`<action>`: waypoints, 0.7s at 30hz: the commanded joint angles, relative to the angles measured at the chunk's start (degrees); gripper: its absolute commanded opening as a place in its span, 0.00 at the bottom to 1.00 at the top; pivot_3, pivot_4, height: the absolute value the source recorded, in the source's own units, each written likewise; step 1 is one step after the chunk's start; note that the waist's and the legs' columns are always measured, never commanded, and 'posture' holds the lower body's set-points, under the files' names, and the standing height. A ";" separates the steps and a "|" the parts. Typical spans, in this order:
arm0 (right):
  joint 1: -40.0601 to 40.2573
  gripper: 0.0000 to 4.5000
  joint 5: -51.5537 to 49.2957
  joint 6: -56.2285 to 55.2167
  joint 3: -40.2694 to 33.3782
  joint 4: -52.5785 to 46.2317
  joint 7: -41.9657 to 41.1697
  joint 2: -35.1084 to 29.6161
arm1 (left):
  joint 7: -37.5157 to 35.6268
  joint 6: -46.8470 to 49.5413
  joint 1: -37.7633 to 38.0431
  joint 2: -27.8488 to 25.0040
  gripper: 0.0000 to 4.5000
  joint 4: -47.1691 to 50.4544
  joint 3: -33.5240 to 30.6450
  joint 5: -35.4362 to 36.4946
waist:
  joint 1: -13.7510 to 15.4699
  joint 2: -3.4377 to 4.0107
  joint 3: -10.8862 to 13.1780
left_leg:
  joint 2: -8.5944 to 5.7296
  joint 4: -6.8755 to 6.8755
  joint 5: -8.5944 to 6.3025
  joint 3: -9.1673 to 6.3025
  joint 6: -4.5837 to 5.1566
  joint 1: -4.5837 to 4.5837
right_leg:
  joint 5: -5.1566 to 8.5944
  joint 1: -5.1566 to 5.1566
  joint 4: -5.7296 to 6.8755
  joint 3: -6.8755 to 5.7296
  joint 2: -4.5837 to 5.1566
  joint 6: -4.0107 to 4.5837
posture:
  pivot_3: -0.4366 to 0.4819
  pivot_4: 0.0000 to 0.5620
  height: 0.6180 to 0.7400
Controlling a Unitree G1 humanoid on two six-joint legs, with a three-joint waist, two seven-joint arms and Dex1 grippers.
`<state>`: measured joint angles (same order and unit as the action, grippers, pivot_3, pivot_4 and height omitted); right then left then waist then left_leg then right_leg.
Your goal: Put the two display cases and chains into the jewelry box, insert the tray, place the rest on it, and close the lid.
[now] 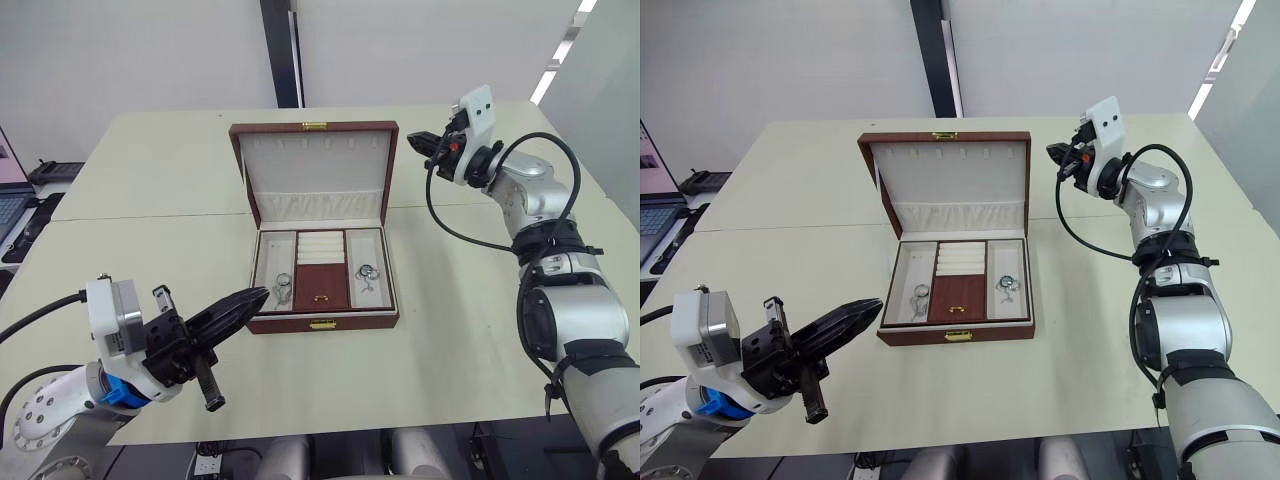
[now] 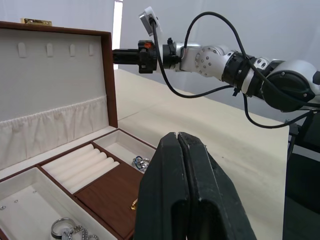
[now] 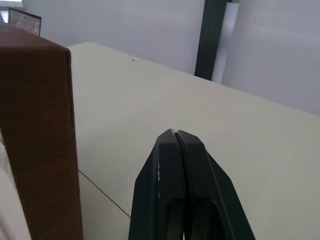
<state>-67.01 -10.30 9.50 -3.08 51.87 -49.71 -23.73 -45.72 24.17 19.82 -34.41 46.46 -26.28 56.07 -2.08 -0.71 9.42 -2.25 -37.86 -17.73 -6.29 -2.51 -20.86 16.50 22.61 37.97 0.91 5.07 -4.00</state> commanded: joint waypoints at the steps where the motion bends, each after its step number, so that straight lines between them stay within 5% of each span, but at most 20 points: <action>1: -1.84 0.00 -2.06 -0.67 -0.19 -3.35 -5.94 0.49 | -0.90 -1.43 0.91 -0.51 0.00 0.29 0.29 -0.68 | 0.00 0.01 0.00 | 0.00 0.00 0.00 -0.01 0.00 0.00 | 0.00 0.00 0.00 0.00 0.00 0.00 | 0.48 0.27 1.00; 21: 7.76 0.00 -8.27 13.80 1.37 -26.72 -20.74 -5.48 | -6.11 -3.44 8.85 -1.45 0.00 -3.60 -4.97 -2.29 | 0.22 0.12 0.08 | 0.02 0.02 -0.01 -0.14 0.02 -0.04 | 0.00 0.06 -0.01 0.03 0.01 0.00 | 0.48 0.27 1.00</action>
<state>-58.86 -16.68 21.64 -1.42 29.29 -68.77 -28.31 -50.90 21.87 28.43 -35.25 42.70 -29.33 53.81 -1.86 -0.60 9.49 -2.23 -37.84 -17.75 -6.44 -2.48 -20.90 16.50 22.67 37.96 0.94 5.08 -4.00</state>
